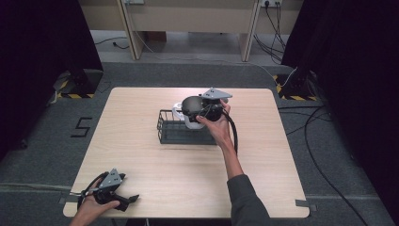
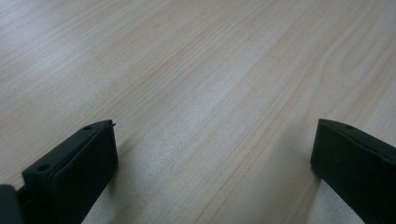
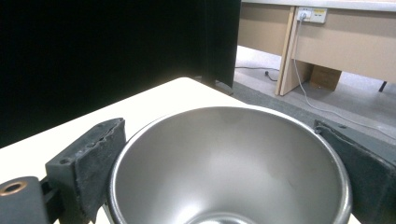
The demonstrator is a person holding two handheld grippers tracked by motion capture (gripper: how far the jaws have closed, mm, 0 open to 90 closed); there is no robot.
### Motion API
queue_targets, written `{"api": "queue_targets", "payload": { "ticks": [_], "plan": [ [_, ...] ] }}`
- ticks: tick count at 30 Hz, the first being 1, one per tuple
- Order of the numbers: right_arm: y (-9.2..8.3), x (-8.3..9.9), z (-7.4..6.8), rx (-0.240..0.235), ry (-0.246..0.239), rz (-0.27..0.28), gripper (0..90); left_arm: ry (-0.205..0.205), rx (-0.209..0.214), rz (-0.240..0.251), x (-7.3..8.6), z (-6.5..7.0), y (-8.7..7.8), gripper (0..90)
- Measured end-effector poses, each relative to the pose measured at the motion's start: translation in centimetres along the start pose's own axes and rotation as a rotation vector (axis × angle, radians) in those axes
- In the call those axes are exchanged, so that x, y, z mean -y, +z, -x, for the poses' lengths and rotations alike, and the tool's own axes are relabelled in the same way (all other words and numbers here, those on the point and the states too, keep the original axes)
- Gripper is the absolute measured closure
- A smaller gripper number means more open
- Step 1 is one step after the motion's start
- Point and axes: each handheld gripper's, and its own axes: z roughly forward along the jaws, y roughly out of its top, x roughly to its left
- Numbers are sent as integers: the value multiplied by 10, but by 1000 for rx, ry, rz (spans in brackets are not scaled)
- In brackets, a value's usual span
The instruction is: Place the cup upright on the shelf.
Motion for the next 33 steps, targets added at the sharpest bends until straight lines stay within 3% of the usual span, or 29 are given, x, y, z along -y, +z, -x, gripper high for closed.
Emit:
{"api": "queue_targets", "payload": {
  "ticks": [18,28,30,33],
  "plan": [
    [6,15,3,3,31,-54,58,1,2,-1,0,0,0,0],
    [8,18,1,29,-9,-115,54,1,2,-1,0,0,0,0],
    [7,17,1,26,8,-88,55,1,2,-1,0,0,0,0],
    [2,11,2,47,23,-59,133,1,3,-1,0,0,0,0]
  ]
}}
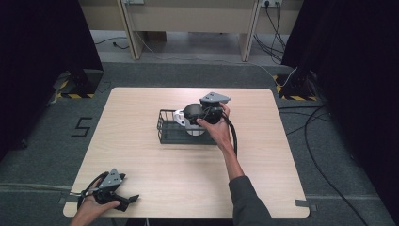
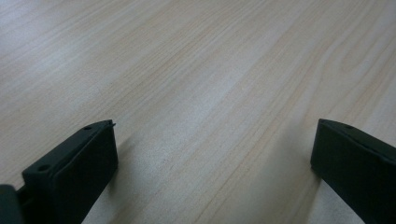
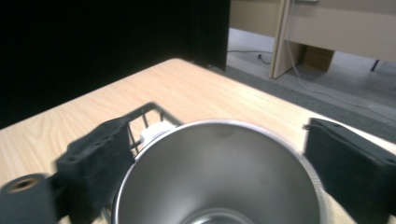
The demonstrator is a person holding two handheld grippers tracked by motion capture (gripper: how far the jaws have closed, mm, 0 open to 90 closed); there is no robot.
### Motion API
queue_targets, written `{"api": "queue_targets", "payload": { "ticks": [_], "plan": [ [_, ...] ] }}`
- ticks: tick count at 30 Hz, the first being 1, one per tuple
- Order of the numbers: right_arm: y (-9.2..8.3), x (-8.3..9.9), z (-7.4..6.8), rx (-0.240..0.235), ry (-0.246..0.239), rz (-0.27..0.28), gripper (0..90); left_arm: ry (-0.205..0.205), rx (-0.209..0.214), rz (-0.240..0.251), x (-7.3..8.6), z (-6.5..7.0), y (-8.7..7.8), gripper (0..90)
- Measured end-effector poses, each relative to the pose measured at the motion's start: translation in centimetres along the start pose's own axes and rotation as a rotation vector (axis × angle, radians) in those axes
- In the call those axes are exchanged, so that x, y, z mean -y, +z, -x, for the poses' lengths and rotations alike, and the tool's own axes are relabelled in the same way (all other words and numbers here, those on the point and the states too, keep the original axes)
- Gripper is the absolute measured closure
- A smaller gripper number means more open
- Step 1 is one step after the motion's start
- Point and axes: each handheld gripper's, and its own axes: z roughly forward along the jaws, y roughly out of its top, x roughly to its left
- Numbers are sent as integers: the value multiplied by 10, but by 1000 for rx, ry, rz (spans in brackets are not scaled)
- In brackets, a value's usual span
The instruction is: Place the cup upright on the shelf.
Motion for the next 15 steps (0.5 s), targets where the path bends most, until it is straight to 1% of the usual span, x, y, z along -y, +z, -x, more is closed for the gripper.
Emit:
{"api": "queue_targets", "payload": {
  "ticks": [1,2,5,9,12,15],
  "plan": [
    [-2,-2,0,-2,3,5,158,0,0,0,0,0,0,0],
    [-4,-3,1,-5,9,12,145,-1,0,1,0,0,0,0],
    [-12,-8,0,-12,20,38,149,-2,0,2,0,0,0,0],
    [-17,-9,0,-6,33,40,150,-2,0,2,0,0,0,0],
    [-22,-8,-1,-3,33,45,150,-2,0,2,0,0,0,0],
    [-28,-8,-2,-4,41,56,150,-2,0,2,0,0,0,0]
  ]
}}
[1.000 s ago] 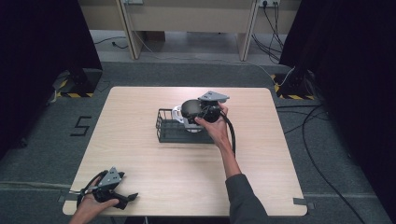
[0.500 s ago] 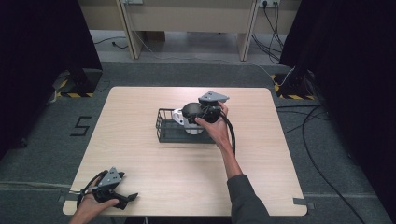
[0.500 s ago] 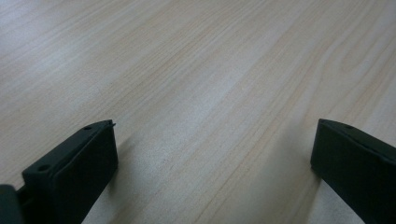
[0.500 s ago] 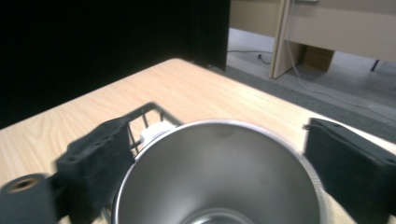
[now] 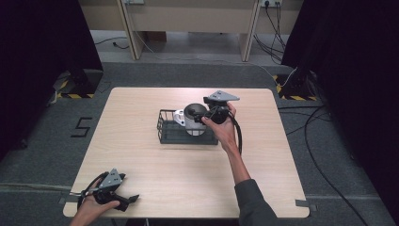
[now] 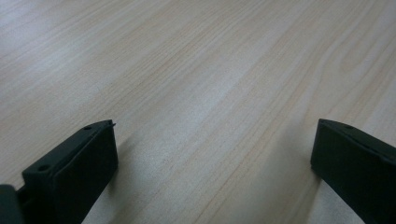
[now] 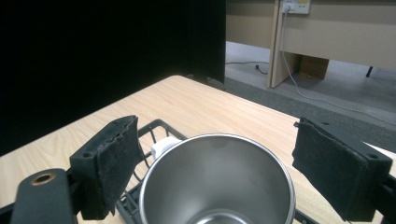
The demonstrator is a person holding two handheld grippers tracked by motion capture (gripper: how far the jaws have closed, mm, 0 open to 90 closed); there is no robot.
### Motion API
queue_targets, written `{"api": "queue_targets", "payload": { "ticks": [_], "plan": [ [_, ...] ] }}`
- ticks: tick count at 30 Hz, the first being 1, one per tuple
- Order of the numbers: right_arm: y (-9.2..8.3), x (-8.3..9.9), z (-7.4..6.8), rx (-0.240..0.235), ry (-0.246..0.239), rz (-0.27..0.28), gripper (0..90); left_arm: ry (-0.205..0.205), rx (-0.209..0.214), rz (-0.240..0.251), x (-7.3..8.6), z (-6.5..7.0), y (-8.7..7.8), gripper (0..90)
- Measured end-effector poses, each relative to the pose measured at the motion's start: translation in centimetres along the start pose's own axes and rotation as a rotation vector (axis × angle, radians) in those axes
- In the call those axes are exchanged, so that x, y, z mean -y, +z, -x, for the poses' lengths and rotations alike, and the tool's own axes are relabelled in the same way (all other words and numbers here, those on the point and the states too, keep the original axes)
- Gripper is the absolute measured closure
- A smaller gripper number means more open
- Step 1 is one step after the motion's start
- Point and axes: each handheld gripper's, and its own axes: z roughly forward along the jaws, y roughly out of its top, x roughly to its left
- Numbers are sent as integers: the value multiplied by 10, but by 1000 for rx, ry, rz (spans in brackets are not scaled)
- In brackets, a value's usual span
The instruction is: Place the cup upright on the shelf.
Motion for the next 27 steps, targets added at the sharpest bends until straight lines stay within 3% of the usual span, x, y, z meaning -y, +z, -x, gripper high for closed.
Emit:
{"api": "queue_targets", "payload": {
  "ticks": [16,27],
  "plan": [
    [-34,3,-9,30,-3,35,150,2,0,-2,0,0,0,0],
    [-65,17,-16,44,-11,56,151,2,-1,-1,0,0,0,0]
  ]
}}
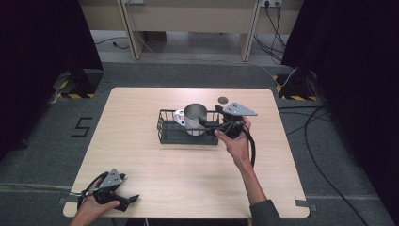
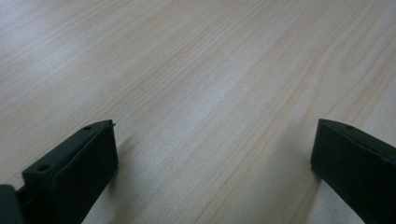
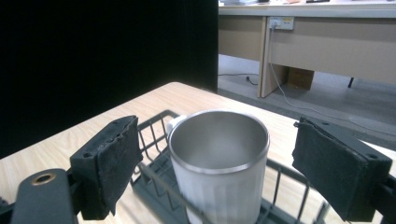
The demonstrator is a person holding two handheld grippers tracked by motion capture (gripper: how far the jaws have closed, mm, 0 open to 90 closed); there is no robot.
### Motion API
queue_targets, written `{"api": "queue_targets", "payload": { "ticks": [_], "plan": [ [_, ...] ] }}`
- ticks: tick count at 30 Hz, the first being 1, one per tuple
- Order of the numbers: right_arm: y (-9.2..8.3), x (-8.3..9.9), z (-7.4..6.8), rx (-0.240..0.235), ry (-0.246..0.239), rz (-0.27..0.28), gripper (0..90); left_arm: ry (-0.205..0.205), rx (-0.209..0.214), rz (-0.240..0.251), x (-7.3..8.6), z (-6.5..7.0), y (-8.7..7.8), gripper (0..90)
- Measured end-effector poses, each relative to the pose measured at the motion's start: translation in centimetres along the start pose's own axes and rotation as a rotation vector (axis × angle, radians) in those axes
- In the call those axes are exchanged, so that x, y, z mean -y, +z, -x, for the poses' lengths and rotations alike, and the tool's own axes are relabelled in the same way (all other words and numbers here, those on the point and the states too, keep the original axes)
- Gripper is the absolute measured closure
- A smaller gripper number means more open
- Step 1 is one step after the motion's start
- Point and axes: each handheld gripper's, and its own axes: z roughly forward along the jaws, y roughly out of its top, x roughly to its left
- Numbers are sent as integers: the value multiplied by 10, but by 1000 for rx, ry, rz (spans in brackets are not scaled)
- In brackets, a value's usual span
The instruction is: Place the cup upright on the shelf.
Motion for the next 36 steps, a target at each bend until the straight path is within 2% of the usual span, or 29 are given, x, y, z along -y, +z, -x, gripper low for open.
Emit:
{"api": "queue_targets", "payload": {
  "ticks": [4,14,18,36],
  "plan": [
    [-11,7,-2,7,13,0,152,0,0,0,0,0,0,0],
    [-36,34,-4,61,-14,-23,152,0,-1,-1,0,0,0,0],
    [-43,41,-6,62,0,-18,152,0,0,-2,0,0,0,0],
    [-65,66,-23,75,-14,-58,153,0,-1,-1,0,0,0,0]
  ]
}}
